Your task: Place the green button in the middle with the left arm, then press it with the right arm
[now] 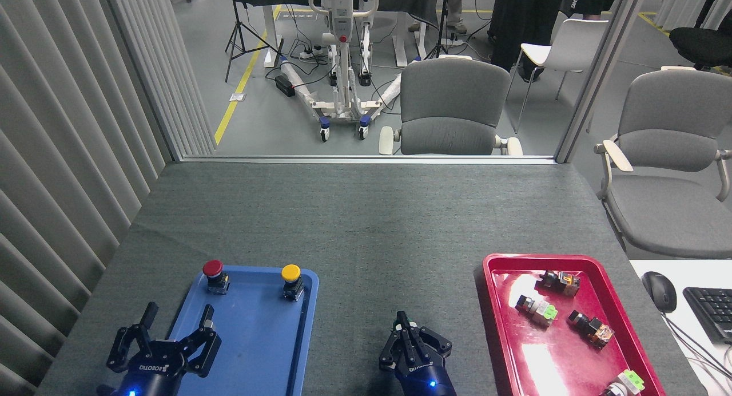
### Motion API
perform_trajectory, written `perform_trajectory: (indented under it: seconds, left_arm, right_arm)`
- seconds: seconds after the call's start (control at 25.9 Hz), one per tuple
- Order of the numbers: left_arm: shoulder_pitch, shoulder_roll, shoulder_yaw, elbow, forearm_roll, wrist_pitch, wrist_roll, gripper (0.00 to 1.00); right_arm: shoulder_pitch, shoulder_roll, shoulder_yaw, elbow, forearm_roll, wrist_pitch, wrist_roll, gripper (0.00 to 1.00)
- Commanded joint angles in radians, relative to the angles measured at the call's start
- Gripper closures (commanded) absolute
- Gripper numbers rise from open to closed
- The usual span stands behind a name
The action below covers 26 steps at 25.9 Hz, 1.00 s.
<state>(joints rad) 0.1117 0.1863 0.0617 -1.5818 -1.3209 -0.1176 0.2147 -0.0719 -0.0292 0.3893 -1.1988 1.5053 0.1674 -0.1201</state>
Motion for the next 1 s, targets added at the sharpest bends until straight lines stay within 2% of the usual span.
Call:
perform_trajectory:
  seconds: [0.0, 0.12, 0.19, 0.39, 0.5, 0.73, 0.97]
  left_arm:
    - [0.002, 0.001, 0.001, 0.0, 0.0, 0.003, -0.017, 0.01]
    - [0.003, -0.002, 0.001, 0.0, 0.0, 0.003, -0.017, 0.0]
    - [0.005, -0.004, 0.001, -0.001, 0.0, 0.001, -0.015, 0.0]
    - [0.005, -0.008, 0.001, -0.001, 0.003, 0.0, -0.009, 0.0]
    - [0.005, -0.01, 0.001, 0.0, 0.003, 0.0, -0.008, 0.0]
    - [0.006, -0.01, 0.001, -0.001, 0.002, 0.001, -0.002, 0.0]
    - [0.006, -0.01, 0.001, -0.001, 0.002, 0.003, -0.003, 0.0]
  right_arm:
    - [0.0, 0.002, -0.006, -0.021, -0.005, 0.007, 0.002, 0.85]
    - [-0.003, 0.02, -0.012, -0.054, -0.008, 0.015, -0.081, 0.75]
    - [-0.003, 0.022, -0.013, -0.084, -0.008, 0.032, -0.101, 0.64]
    - [0.0, 0.018, -0.02, -0.148, -0.008, 0.05, -0.105, 0.22]
    - [0.015, 0.012, -0.033, -0.185, -0.008, 0.09, -0.105, 0.04]
    - [0.136, 0.003, -0.191, -0.272, -0.01, 0.073, -0.105, 0.01]
    - [0.264, -0.081, -0.28, -0.36, -0.011, 0.001, -0.105, 0.01]
